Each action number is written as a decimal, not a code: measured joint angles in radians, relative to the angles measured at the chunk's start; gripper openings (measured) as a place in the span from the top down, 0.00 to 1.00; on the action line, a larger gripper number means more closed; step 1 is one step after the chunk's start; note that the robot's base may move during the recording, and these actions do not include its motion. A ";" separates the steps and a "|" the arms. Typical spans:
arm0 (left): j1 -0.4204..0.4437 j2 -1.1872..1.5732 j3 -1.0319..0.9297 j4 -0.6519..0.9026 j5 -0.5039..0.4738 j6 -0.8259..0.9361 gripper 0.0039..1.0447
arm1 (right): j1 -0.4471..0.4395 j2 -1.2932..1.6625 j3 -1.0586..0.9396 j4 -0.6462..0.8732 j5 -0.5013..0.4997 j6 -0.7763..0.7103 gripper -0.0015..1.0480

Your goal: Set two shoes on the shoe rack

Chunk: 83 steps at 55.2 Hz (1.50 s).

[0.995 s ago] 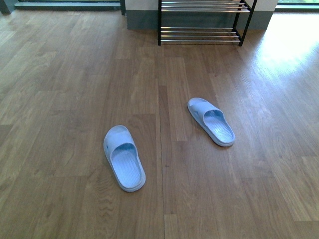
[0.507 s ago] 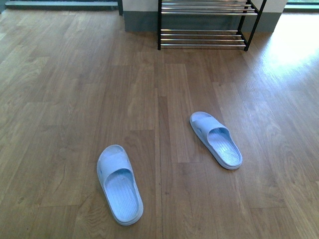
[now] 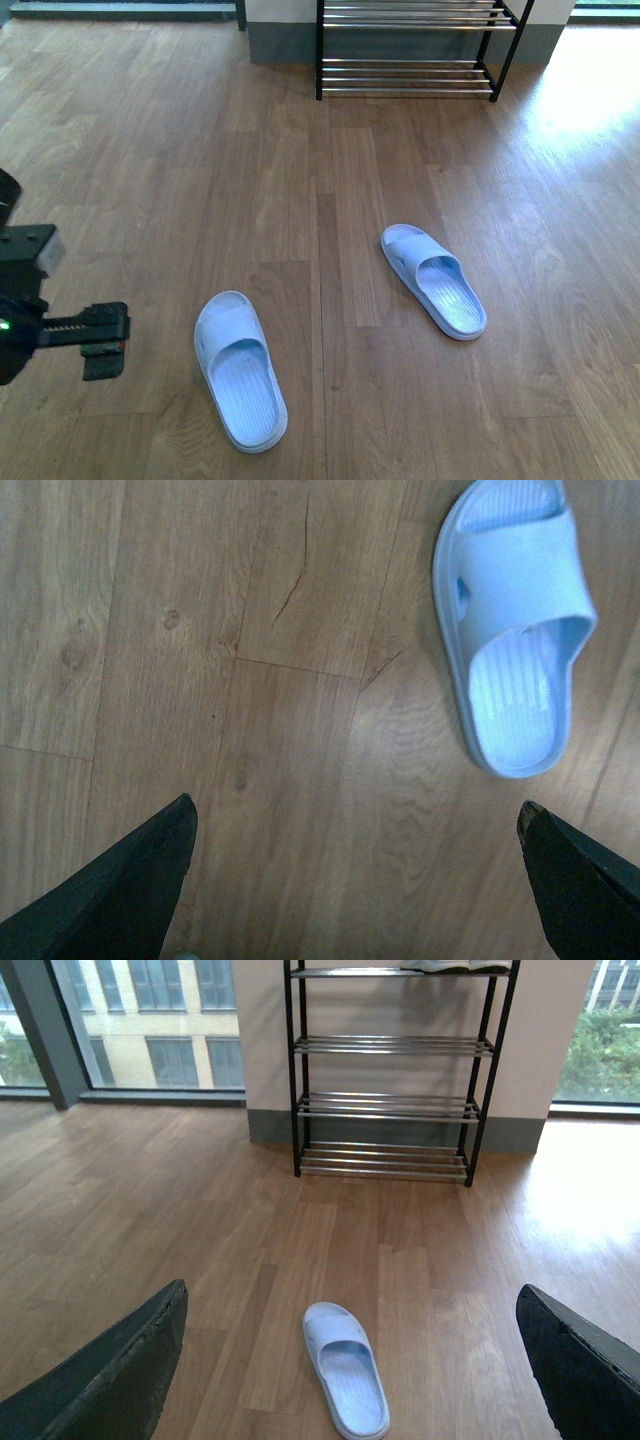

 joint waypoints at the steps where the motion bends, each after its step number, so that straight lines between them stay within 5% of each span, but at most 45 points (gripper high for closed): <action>1: -0.005 0.028 0.013 0.011 -0.006 0.015 0.09 | 0.000 0.000 0.000 0.000 0.000 0.000 0.09; 34: -0.128 0.681 0.604 0.032 0.066 0.051 0.09 | 0.000 0.000 0.000 0.000 0.000 0.000 0.09; 43: -0.128 0.784 0.699 0.084 -0.052 0.143 0.09 | 0.000 0.000 0.000 0.000 0.000 0.000 0.09; 48: -0.117 0.796 0.703 0.107 -0.110 0.190 0.53 | 0.000 0.000 0.000 0.000 0.000 0.000 0.09; 55: -0.103 0.748 0.635 0.108 -0.106 0.145 0.99 | 0.000 0.000 0.000 0.000 0.000 0.000 0.09; 83: -0.029 -0.208 0.029 0.204 -0.229 0.031 0.98 | 0.000 0.000 0.000 0.000 0.000 0.000 0.09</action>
